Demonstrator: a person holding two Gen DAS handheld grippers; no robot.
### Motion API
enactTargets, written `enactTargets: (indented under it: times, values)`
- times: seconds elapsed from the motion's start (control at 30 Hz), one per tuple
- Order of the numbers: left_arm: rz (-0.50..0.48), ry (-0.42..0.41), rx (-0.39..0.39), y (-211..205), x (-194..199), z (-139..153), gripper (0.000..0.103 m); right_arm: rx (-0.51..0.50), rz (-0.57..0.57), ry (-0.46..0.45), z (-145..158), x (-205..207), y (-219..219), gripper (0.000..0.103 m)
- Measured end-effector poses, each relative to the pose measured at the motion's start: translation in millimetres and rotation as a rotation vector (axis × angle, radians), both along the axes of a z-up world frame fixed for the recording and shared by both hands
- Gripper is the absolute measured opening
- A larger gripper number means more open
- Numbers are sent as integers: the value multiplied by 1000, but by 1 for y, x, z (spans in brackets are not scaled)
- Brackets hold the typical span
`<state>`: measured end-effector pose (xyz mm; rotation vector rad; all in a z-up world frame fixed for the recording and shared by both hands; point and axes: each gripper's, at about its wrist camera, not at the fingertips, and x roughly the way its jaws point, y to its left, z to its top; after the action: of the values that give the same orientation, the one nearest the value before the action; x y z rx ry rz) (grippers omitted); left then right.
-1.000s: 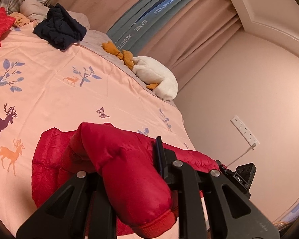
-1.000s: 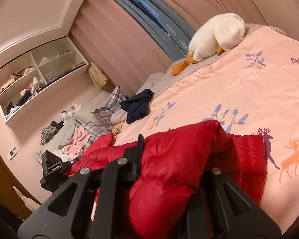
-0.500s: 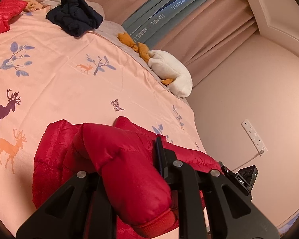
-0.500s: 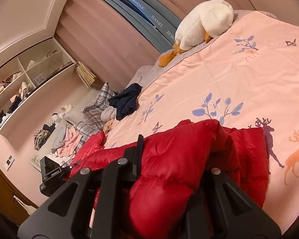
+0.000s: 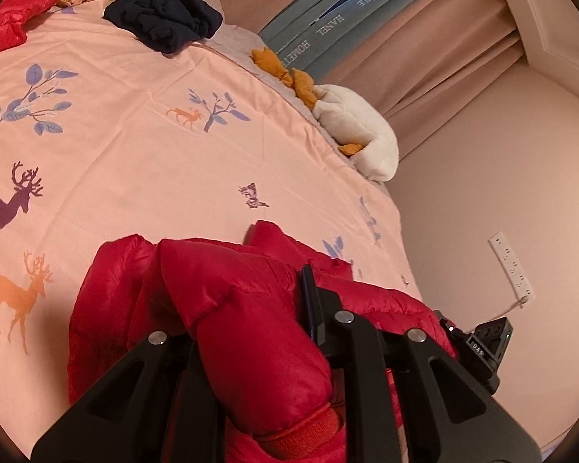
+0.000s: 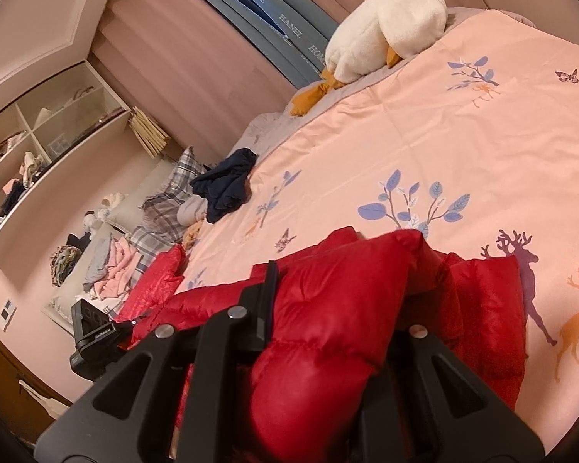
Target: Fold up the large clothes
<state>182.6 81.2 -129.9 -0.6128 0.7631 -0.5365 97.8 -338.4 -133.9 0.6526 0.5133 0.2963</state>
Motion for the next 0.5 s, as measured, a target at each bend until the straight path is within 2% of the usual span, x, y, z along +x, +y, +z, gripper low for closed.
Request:
enactTargets:
  times: [0.5]
  values:
    - [16,50,87,-13,30,-11,16,-29,-31,75,-17,32,-1,13]
